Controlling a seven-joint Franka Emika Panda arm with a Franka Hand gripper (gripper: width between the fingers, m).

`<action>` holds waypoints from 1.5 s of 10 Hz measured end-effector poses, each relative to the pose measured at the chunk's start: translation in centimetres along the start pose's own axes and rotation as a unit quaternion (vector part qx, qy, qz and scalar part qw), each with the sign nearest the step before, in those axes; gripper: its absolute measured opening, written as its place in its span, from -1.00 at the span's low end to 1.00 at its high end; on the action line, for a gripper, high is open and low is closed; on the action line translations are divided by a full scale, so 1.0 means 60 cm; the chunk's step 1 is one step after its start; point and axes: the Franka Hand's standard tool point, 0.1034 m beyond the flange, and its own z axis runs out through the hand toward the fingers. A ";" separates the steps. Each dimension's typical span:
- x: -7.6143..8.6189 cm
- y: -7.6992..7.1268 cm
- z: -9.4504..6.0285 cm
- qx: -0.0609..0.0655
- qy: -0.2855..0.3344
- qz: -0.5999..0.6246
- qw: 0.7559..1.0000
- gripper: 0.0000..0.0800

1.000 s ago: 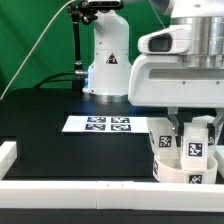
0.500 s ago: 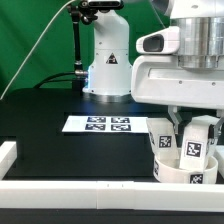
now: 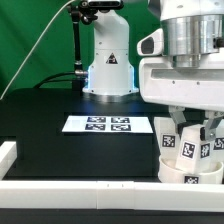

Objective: Assemble stool

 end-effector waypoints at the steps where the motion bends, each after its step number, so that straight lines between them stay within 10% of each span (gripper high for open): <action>1: 0.005 -0.001 0.000 0.019 0.002 0.061 0.998 -0.15; 8: -0.011 -0.018 -0.003 0.075 -0.010 0.372 0.925 -0.15; 15: -0.071 -0.032 0.006 0.078 -0.053 0.556 0.826 -0.15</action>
Offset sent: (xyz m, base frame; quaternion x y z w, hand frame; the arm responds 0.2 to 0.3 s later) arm -0.0062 0.0094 -0.0016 0.0095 0.0075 0.2518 0.9677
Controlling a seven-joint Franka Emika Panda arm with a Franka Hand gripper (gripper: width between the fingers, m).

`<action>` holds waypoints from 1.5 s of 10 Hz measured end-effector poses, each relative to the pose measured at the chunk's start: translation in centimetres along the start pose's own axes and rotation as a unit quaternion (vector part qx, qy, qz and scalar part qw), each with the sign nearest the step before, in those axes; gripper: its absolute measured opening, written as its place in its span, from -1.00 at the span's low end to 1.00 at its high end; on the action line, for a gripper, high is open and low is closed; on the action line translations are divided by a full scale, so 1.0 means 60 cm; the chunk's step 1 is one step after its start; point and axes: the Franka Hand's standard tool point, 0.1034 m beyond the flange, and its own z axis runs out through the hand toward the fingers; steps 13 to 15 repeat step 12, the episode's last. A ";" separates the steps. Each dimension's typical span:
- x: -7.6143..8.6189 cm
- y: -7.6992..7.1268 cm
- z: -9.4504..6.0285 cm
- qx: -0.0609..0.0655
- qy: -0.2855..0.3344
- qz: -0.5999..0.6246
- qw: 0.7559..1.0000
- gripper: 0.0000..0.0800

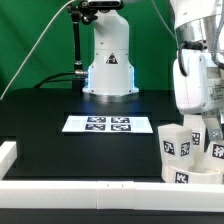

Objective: Assemble stool

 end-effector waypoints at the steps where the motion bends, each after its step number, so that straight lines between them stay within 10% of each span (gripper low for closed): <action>1: -0.006 0.007 0.000 0.001 -0.003 0.007 1.000 -0.15; 3: -0.007 0.011 0.001 -0.001 -0.009 0.032 0.999 -0.15; 6: -0.006 0.010 0.000 -0.001 -0.010 0.004 1.000 0.56; 9: -0.024 -0.012 -0.058 0.003 -0.032 -0.042 0.999 0.62; 15: -0.017 -0.008 -0.049 0.002 -0.027 -0.043 0.999 0.62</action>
Offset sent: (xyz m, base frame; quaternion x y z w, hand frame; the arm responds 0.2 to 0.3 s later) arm 0.0000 0.0000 0.0000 0.0000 0.0000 0.0650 0.9979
